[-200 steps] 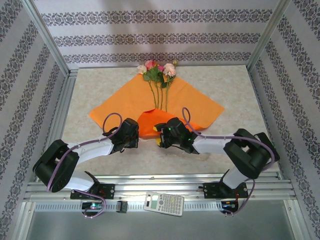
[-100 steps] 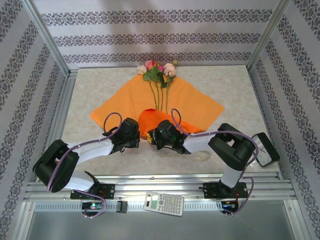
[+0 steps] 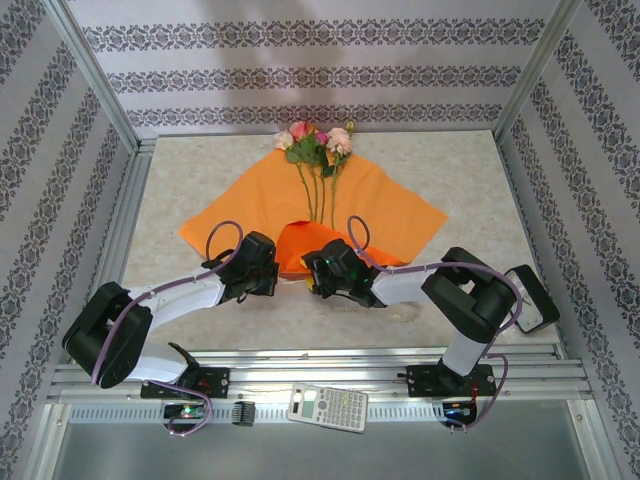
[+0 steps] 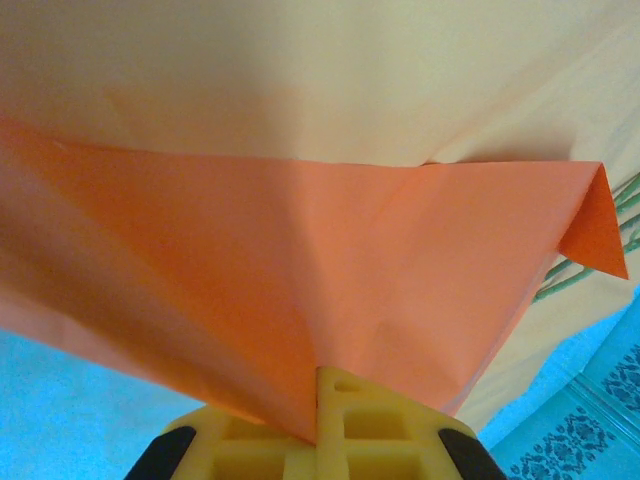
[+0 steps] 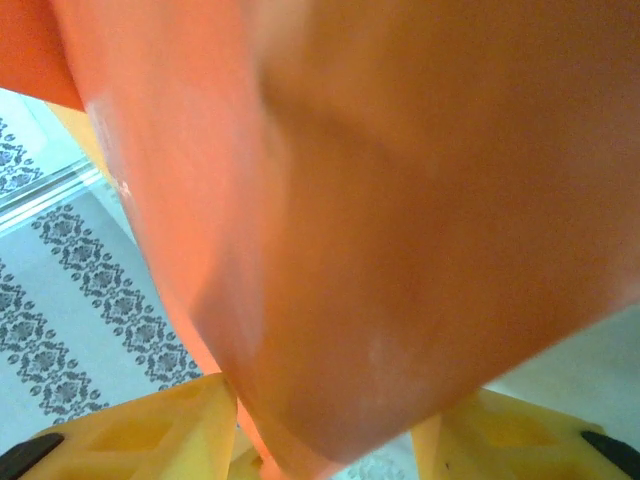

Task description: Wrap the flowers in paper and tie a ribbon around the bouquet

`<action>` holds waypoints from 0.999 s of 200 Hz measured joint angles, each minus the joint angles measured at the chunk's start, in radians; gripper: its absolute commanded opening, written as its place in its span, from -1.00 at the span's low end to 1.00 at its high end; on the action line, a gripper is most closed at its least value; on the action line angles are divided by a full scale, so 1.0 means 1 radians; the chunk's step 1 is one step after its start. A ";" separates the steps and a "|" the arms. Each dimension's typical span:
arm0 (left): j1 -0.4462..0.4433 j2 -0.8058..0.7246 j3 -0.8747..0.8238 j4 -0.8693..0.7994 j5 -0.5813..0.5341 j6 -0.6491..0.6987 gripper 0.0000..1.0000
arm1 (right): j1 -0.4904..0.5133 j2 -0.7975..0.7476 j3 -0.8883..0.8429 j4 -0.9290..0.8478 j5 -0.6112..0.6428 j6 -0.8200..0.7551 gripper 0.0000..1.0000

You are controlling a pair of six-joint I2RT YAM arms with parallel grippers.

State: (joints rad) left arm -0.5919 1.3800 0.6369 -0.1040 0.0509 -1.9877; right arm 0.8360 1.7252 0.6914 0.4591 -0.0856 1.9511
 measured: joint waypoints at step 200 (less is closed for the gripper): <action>0.064 0.014 0.087 -0.164 0.104 0.159 -1.00 | -0.071 -0.079 -0.062 -0.059 0.021 -0.153 -0.58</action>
State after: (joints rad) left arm -0.5278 1.3941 0.7238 -0.2680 0.1547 -1.8290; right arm 0.7650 1.6459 0.6296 0.4004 -0.0643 1.7981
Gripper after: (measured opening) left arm 0.046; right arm 0.108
